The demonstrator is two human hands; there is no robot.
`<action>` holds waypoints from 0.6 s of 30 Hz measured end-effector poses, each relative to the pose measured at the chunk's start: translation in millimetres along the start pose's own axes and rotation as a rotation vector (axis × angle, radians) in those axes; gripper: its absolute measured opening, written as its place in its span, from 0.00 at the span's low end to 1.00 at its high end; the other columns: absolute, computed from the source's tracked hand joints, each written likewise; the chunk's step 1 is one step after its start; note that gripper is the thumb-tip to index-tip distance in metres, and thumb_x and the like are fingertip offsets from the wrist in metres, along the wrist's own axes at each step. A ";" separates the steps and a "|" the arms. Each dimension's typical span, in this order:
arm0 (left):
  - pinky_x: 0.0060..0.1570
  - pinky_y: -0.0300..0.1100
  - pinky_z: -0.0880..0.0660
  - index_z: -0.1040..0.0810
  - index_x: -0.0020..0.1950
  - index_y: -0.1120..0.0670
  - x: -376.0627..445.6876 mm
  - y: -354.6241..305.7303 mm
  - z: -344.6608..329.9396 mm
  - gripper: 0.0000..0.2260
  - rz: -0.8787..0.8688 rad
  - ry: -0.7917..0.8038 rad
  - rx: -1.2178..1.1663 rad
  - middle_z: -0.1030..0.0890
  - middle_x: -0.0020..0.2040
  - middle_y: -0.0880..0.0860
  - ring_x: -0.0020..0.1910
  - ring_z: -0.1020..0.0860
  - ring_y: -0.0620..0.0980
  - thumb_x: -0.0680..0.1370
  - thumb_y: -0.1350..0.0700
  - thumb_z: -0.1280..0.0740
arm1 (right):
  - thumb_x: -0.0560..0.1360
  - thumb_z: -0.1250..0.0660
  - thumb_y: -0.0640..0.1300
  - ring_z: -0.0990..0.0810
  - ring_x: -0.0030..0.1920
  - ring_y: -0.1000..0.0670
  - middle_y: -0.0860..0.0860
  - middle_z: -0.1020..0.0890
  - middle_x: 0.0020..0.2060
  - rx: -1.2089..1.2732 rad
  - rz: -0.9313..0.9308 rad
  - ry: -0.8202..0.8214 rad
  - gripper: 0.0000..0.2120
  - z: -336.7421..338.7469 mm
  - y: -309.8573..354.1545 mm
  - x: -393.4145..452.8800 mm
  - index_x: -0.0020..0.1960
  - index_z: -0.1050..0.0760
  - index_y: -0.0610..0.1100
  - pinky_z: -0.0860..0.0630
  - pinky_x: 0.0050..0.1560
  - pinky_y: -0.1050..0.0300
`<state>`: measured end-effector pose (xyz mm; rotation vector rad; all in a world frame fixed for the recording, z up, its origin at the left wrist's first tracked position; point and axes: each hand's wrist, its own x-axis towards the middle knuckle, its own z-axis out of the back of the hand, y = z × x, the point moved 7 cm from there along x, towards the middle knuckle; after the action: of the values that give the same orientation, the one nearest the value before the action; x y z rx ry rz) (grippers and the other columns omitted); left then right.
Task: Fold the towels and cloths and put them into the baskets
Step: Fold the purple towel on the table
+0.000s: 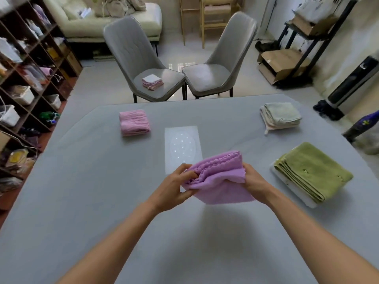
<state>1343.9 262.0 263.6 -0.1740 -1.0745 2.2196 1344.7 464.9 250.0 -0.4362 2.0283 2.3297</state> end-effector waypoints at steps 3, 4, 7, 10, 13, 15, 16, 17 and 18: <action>0.42 0.40 0.24 0.21 0.44 0.58 1.7 1.2 27.1 0.14 0.066 -0.161 -0.079 0.21 0.45 0.50 0.41 0.23 0.47 0.73 0.47 0.30 | 0.73 0.32 0.42 0.20 0.46 0.58 0.52 0.16 0.46 -0.023 0.009 -0.066 0.10 1.9 12.7 -9.0 0.53 0.20 0.42 0.24 0.47 0.63; 0.38 0.40 0.25 0.21 0.42 0.59 2.0 7.7 38.0 0.16 0.154 -0.243 -0.133 0.21 0.40 0.49 0.36 0.24 0.46 0.72 0.46 0.29 | 0.74 0.30 0.41 0.19 0.47 0.58 0.52 0.16 0.47 -0.020 0.006 -0.081 0.09 1.2 16.6 -12.3 0.54 0.19 0.41 0.24 0.47 0.63; 0.28 0.35 0.29 0.26 0.34 0.62 2.7 24.5 48.8 0.18 0.459 -0.355 -0.380 0.29 0.30 0.52 0.31 0.32 0.46 0.72 0.50 0.25 | 0.74 0.29 0.43 0.19 0.48 0.56 0.50 0.16 0.49 0.019 -0.033 -0.151 0.11 -6.9 25.0 -21.1 0.56 0.21 0.44 0.23 0.46 0.63; 0.25 0.35 0.28 0.27 0.39 0.59 -2.2 27.5 30.2 0.14 0.724 -0.383 -0.701 0.29 0.33 0.52 0.31 0.30 0.47 0.74 0.52 0.27 | 0.75 0.30 0.43 0.20 0.46 0.54 0.49 0.17 0.46 0.045 -0.116 -0.259 0.10 -12.7 24.6 -27.1 0.55 0.22 0.42 0.23 0.44 0.61; 0.32 0.41 0.23 0.26 0.60 0.62 -19.3 20.1 -9.0 0.27 1.015 -0.111 -1.079 0.19 0.43 0.57 0.37 0.20 0.50 0.75 0.40 0.33 | 0.76 0.31 0.45 0.22 0.40 0.52 0.48 0.19 0.42 0.038 -0.274 -0.391 0.12 -13.5 19.7 -34.1 0.55 0.23 0.39 0.26 0.35 0.63; 0.47 0.48 0.21 0.28 0.67 0.63 -33.4 7.5 -29.8 0.36 1.023 0.166 -1.181 0.20 0.59 0.59 0.54 0.20 0.54 0.74 0.34 0.38 | 0.76 0.32 0.42 0.24 0.35 0.53 0.46 0.20 0.39 0.137 -0.387 -0.489 0.06 -14.6 17.5 -41.2 0.51 0.24 0.40 0.27 0.28 0.64; 0.54 0.51 0.22 0.27 0.67 0.61 -37.0 1.7 -32.1 0.34 0.965 0.231 -1.149 0.20 0.62 0.57 0.59 0.22 0.53 0.75 0.35 0.37 | 0.77 0.33 0.40 0.24 0.35 0.52 0.45 0.21 0.40 0.165 -0.447 -0.504 0.04 -15.1 17.2 -44.4 0.49 0.26 0.41 0.27 0.29 0.63; 0.59 0.53 0.24 0.26 0.66 0.60 -37.0 -1.2 -33.9 0.29 0.894 0.281 -1.091 0.21 0.62 0.55 0.60 0.22 0.50 0.75 0.40 0.34 | 0.77 0.34 0.40 0.24 0.38 0.49 0.45 0.22 0.40 0.189 -0.503 -0.498 0.02 -15.6 15.7 -45.4 0.49 0.26 0.42 0.27 0.32 0.62; 0.60 0.53 0.25 0.26 0.66 0.60 -35.1 0.6 -35.1 0.24 0.907 0.238 -1.073 0.22 0.63 0.54 0.58 0.22 0.45 0.75 0.47 0.31 | 0.78 0.35 0.41 0.24 0.41 0.47 0.45 0.23 0.41 0.222 -0.557 -0.475 0.03 -17.3 15.9 -47.9 0.50 0.27 0.41 0.27 0.36 0.59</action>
<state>1384.2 263.1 234.7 -1.5883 -2.2200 1.9012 1390.9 453.6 274.1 -0.3384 1.6440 1.6649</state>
